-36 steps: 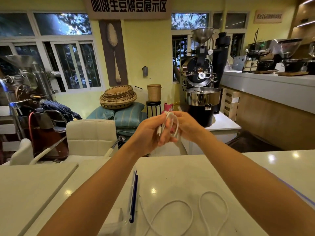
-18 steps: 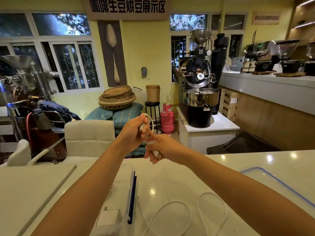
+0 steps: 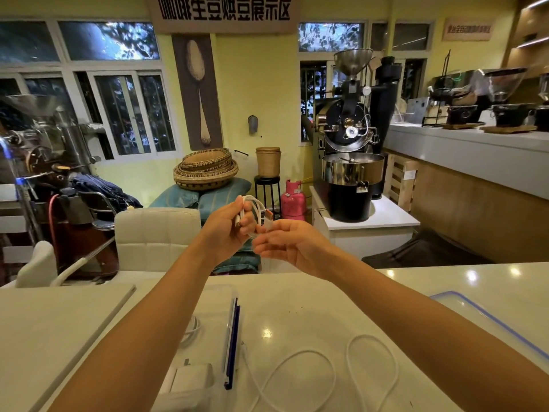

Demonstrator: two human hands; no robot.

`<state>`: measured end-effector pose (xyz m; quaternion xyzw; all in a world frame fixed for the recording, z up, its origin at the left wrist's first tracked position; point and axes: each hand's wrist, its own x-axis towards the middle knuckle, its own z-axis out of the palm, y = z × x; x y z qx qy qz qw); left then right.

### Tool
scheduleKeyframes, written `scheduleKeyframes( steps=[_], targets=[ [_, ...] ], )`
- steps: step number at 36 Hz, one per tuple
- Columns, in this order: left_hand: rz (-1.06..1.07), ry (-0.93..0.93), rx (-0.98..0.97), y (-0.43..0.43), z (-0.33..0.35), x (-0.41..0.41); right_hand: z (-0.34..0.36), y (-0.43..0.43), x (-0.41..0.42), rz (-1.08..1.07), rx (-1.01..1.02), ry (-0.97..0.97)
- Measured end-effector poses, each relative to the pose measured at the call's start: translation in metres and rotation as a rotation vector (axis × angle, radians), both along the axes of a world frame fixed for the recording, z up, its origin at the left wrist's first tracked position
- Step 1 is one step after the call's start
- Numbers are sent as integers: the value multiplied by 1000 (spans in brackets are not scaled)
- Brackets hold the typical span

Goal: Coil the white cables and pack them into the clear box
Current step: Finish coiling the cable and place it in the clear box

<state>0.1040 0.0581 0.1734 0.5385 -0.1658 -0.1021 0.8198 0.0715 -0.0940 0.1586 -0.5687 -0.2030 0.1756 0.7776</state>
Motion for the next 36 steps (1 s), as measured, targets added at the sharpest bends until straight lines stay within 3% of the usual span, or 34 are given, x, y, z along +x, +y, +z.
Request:
scheduleKeyframes(
  steps=[6, 9, 17, 28, 36],
  targets=[
    [-41, 19, -4, -2, -1, -6, -3, 0, 4, -268, -242, -252],
    [-88, 28, -20, -4, 0, -10, -5, 0, 7, -358, -256, -316],
    [-163, 8, -13, -6, -1, -11, -10, 4, 14, -181, -27, -106],
    [-229, 25, -42, -3, -2, -10, -11, 7, 20, -269, 95, 2],
    [-462, -2, -119, 6, -9, -2, -7, 5, 15, 68, 43, 146]
  ],
)
